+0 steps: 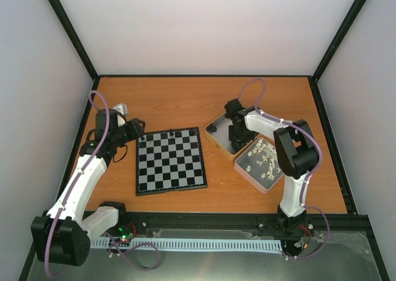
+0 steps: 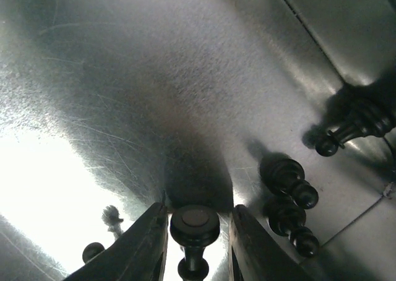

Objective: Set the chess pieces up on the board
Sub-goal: Pick up the chess piece from the storage box, then place the chess piece on the chessboard.

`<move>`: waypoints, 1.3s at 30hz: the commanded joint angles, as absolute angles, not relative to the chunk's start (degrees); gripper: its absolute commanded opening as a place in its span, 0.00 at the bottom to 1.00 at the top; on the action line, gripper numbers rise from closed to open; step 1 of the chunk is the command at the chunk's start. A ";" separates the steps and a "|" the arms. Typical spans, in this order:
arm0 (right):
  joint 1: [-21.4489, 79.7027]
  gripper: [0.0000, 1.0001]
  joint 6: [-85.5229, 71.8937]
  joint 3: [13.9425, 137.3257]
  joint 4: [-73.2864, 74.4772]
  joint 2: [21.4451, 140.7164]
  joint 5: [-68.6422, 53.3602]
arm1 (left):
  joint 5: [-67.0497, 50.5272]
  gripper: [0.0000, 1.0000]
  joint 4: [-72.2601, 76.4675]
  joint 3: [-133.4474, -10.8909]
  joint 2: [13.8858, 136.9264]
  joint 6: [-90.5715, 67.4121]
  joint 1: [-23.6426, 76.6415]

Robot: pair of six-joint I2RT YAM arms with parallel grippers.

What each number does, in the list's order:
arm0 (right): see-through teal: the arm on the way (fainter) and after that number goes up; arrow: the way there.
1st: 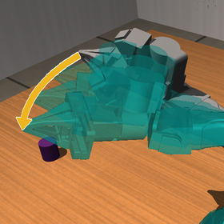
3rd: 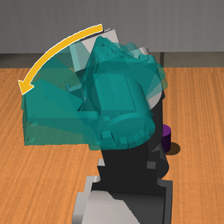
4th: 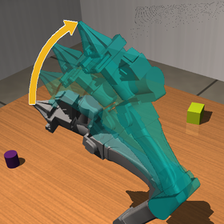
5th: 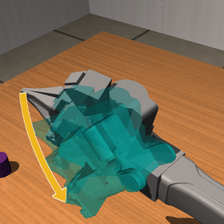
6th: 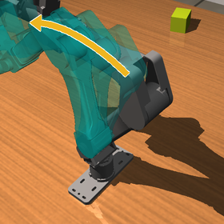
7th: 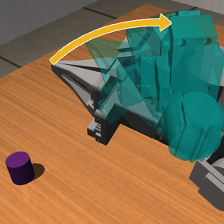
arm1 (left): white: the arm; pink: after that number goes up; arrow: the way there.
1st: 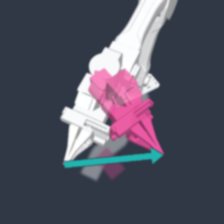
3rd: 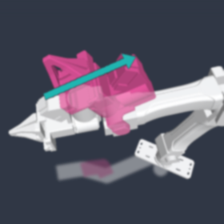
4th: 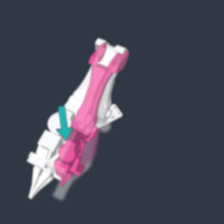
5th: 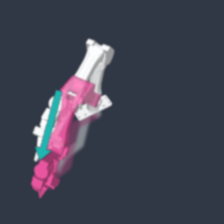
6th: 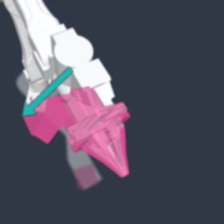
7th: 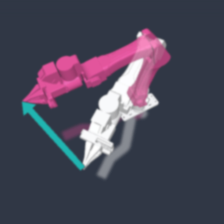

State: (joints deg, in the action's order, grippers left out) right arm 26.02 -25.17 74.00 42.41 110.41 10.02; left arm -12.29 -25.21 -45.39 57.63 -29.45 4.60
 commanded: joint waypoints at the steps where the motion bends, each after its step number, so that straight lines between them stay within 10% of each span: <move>1: 25.97 0.27 -24.94 74.84 40.51 111.58 9.45 | -13.59 0.51 -23.25 -45.27 57.52 -28.66 4.29; 17: 25.93 0.20 -39.21 64.21 22.02 95.37 1.51 | -33.30 0.56 -7.61 -39.54 58.22 -30.76 7.60; 39: 30.32 0.20 -97.81 40.31 -16.35 78.64 -26.44 | -10.98 0.73 19.82 -36.06 69.26 -25.94 42.06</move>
